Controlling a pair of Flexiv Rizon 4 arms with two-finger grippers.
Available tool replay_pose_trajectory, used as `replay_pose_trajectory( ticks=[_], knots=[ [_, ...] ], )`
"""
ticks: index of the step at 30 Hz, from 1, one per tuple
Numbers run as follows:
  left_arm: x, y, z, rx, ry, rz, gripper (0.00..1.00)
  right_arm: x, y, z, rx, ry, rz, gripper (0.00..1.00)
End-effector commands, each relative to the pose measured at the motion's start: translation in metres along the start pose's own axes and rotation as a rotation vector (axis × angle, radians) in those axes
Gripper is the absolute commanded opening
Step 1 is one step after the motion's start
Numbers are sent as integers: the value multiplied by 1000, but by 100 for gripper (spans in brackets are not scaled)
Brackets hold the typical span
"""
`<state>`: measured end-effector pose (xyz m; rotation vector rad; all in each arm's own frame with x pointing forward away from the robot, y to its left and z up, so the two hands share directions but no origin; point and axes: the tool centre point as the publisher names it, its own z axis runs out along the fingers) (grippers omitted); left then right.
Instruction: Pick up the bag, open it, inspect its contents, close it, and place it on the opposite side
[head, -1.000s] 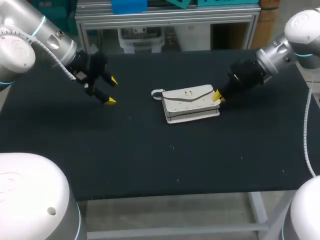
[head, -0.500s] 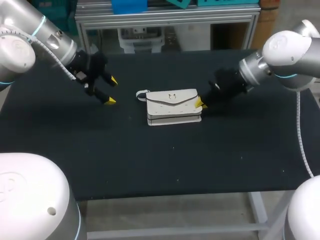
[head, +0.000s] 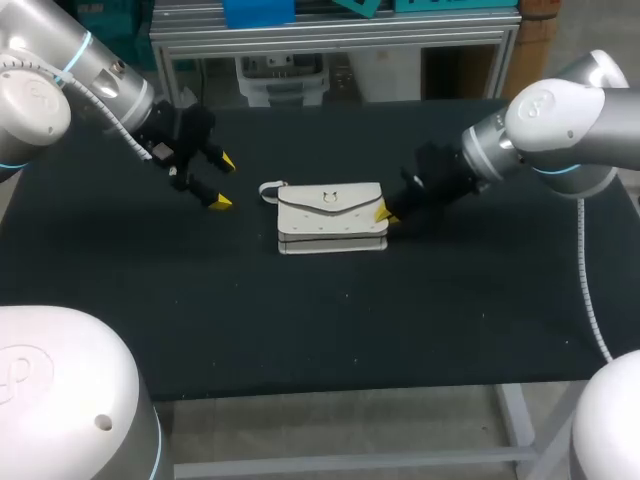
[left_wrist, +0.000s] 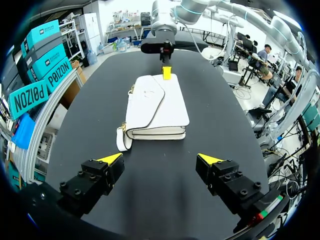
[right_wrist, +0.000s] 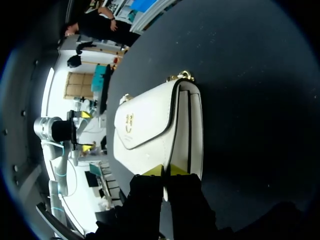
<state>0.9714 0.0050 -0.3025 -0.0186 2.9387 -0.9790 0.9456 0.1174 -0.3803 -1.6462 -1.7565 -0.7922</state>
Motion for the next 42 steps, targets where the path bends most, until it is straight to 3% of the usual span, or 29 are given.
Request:
replay_pose_trajectory(
  ticks=[1,2,8,14,22,27,40,42],
  knots=[
    [0,1,1,3,-1,1,100,0,3,2,22,8,3,79],
    [0,1,1,3,-1,1,100,0,2,-2,22,9,6,100],
    [0,1,1,3,-1,1,100,10,-3,-42,-15,-65,-28,100],
    [0,1,1,3,-1,1,100,30,-14,-64,-20,-119,-101,100],
    [0,1,1,3,-1,1,100,39,-23,-62,-30,-189,-248,100],
    [0,1,1,3,-1,1,100,46,-35,-62,-56,-312,-547,100],
    [0,1,1,3,-1,1,100,46,-35,-62,-56,-312,-547,100],
    [2,-2,3,21,6,32,100,55,-35,-54,-37,-387,-684,100]
  ],
)
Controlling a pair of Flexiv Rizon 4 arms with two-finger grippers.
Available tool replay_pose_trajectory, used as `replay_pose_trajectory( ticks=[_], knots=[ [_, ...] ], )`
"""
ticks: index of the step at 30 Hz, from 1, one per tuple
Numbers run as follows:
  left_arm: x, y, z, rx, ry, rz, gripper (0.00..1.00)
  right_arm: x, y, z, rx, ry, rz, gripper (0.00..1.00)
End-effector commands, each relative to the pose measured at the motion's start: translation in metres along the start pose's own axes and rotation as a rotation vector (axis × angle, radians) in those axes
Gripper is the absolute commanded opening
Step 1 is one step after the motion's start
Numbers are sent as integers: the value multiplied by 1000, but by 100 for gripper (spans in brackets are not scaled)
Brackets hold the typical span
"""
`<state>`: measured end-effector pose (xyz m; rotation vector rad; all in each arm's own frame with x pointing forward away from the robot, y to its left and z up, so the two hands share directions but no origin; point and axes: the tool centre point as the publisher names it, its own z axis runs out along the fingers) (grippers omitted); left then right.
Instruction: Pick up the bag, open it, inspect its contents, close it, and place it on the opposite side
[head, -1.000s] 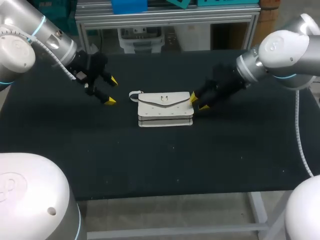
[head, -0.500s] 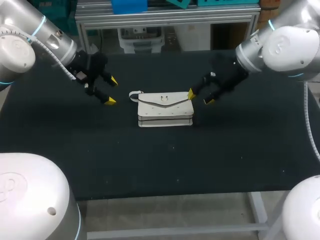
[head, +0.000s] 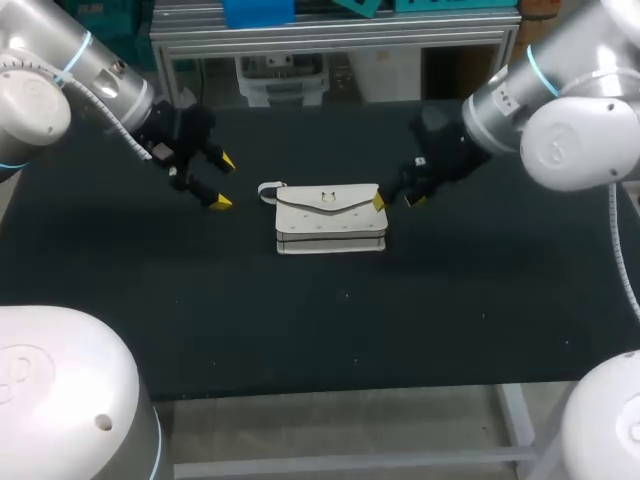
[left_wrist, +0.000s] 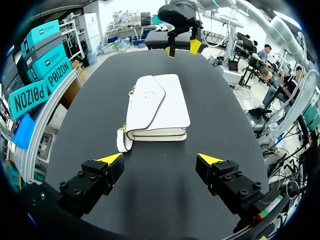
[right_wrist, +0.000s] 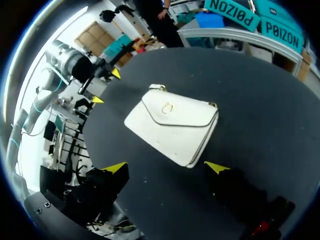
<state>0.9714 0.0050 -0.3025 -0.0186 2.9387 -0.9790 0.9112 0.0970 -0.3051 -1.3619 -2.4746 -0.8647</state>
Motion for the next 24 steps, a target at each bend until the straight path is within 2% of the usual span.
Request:
replay_pose_trajectory(
  ticks=[1,7,10,16,19,24],
  knots=[
    [4,-6,4,40,-22,63,100,13,3,11,18,-128,-194,100],
    [5,-19,12,53,-104,149,100,12,-6,29,25,-134,-413,100],
    [6,-26,13,47,-105,206,100,12,-11,32,34,-127,-525,100],
    [9,-37,20,18,-92,287,100,11,-18,32,47,-177,-707,100],
    [8,-44,22,-3,-36,320,100,7,-24,30,99,-176,-832,100],
    [8,-44,22,-3,-36,320,100,7,-24,30,99,-176,-832,100]
  ],
)
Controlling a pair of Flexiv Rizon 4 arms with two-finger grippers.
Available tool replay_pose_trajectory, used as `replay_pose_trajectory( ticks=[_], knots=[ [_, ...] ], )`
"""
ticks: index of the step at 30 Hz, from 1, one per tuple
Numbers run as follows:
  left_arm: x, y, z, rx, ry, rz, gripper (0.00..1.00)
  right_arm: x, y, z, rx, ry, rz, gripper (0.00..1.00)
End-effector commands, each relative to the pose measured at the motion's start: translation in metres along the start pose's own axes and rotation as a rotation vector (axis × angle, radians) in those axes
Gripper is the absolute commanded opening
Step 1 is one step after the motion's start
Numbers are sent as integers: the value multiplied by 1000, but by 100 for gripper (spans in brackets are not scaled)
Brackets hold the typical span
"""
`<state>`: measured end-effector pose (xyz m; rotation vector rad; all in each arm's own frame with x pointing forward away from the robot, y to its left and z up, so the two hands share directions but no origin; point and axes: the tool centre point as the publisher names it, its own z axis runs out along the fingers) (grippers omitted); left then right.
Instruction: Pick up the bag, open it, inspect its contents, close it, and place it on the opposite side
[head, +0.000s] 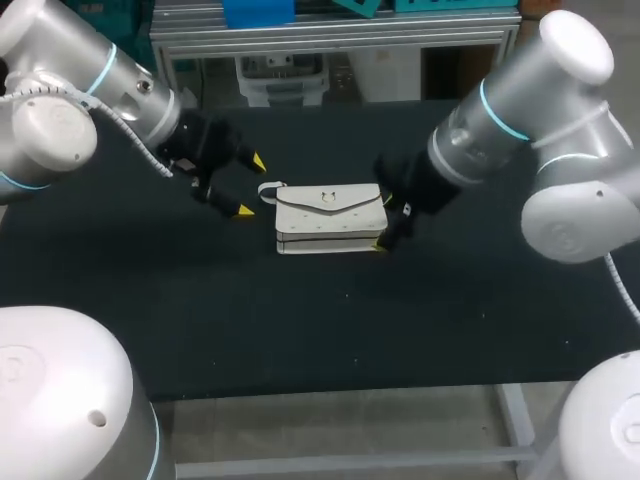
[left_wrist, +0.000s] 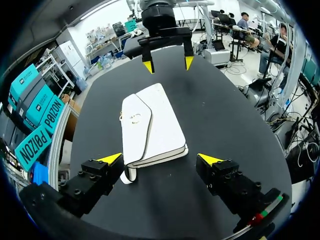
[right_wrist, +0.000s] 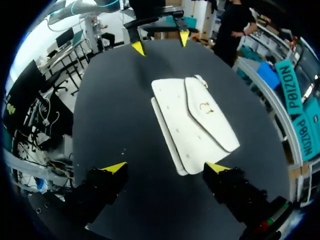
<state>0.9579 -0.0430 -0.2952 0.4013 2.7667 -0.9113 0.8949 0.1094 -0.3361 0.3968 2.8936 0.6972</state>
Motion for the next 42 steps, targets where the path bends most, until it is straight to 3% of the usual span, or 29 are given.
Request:
replay_pose_trajectory(
  ticks=[1,8,10,12,21,26,31,33,36,42],
  knots=[
    [-6,1,0,0,24,0,100,3,-1,-1,10,-11,-66,100],
    [-6,1,0,0,24,0,100,3,-1,-1,10,-11,-66,100],
    [-12,1,6,-14,-35,24,100,3,7,5,86,-83,-126,100],
    [-15,2,12,10,-28,56,100,3,9,10,82,-119,-193,100],
    [-29,-7,25,-17,-54,179,100,-3,3,37,158,-205,-335,100],
    [-34,-13,29,-27,-49,211,100,-12,-3,44,216,-239,-355,100],
    [-37,-16,34,-32,-30,228,100,-21,-5,48,226,-261,-376,91],
    [-37,-16,36,-33,-17,239,100,-24,-4,49,234,-270,-390,80],
    [-38,-17,42,-41,2,239,100,-27,-2,50,231,-275,-402,79],
    [-39,-16,50,-57,33,240,100,-35,8,50,256,-305,-450,62]
  ],
)
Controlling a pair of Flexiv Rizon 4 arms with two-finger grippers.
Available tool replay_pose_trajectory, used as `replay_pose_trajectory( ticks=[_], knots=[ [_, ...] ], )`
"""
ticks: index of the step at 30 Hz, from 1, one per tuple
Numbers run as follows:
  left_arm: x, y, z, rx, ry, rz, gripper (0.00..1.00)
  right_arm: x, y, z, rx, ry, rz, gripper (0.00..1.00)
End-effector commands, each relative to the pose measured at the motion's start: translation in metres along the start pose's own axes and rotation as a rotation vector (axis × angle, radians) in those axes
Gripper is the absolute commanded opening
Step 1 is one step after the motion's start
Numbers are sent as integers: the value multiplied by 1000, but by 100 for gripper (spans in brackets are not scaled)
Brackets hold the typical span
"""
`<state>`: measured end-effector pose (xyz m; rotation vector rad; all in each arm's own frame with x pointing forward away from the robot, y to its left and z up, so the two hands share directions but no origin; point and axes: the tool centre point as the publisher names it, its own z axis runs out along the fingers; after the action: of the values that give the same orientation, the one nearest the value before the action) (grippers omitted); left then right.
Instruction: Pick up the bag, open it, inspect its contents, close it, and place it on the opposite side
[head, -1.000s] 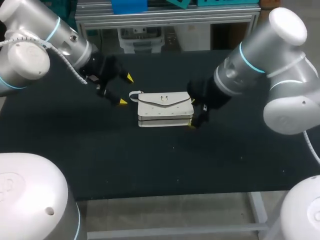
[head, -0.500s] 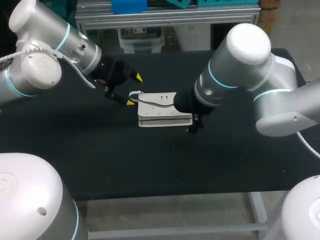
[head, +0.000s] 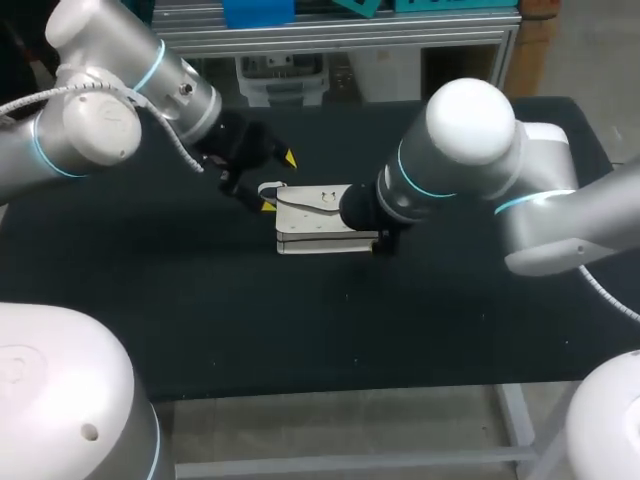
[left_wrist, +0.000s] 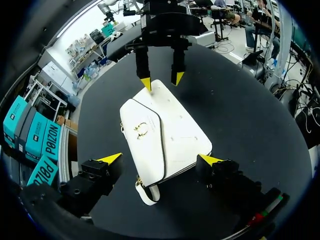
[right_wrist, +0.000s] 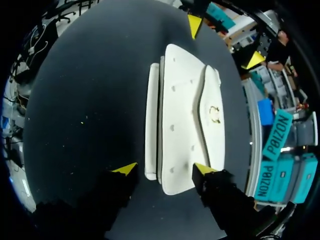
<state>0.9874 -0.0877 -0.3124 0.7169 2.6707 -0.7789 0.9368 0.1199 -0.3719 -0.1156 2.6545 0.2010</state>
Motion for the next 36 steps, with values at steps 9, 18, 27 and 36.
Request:
replay_pose_trajectory(
  ticks=[9,18,27,36],
  knots=[
    [-8,3,11,2,39,-1,100,-10,8,10,43,-25,-45,47],
    [-9,3,13,16,64,10,100,-9,7,21,46,-18,-51,42],
    [-11,0,16,25,69,30,100,-10,5,23,48,-28,-53,0],
    [-2,-10,18,77,-48,113,100,-5,7,24,55,-46,-42,0]
  ],
)
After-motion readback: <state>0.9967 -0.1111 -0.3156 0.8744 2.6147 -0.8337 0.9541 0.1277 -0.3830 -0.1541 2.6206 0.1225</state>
